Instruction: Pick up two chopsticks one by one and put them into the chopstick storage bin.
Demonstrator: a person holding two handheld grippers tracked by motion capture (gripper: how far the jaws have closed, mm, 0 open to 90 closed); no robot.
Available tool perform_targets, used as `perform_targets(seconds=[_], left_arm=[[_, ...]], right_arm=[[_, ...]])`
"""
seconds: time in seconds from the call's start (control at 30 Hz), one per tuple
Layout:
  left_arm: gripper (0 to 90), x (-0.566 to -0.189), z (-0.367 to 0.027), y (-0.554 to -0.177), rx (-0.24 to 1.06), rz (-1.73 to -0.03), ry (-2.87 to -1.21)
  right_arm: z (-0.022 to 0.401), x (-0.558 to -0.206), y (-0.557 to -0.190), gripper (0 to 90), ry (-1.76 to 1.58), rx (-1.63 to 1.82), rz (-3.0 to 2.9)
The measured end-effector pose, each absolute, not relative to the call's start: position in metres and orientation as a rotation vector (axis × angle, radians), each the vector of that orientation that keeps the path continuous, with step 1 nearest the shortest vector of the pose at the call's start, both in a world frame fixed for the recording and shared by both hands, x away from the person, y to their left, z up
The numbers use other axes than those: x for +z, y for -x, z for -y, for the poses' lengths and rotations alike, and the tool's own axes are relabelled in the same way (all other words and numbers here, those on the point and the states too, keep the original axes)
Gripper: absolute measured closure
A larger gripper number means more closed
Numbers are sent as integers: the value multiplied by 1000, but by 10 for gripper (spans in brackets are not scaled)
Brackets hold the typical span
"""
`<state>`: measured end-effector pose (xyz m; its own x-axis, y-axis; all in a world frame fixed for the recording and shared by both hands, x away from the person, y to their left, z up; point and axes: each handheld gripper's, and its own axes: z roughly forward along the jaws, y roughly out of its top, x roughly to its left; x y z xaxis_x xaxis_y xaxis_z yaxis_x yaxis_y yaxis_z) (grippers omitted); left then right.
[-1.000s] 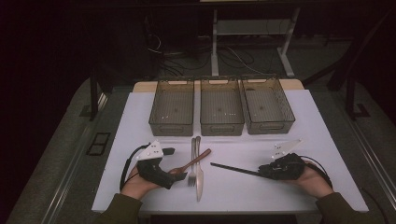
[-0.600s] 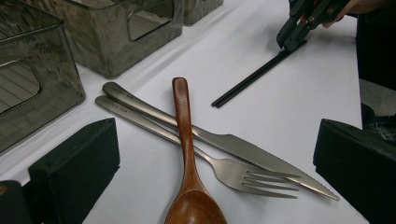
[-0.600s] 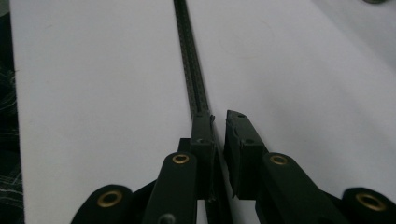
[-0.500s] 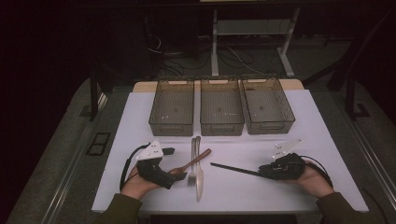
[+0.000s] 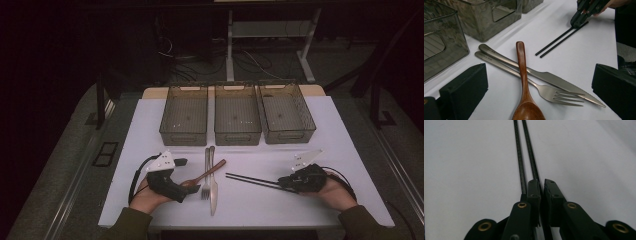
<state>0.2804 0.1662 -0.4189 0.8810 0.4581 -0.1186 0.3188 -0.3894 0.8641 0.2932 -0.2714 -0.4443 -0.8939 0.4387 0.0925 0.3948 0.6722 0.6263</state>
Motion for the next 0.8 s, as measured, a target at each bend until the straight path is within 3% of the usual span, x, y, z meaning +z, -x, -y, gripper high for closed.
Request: perform_targets(seconds=[0.8], left_arm=[[0, -420, -165, -280, 164, -567, -2006]], right_arm=[[269, -444, -291, 848, -561, 985, -2797]])
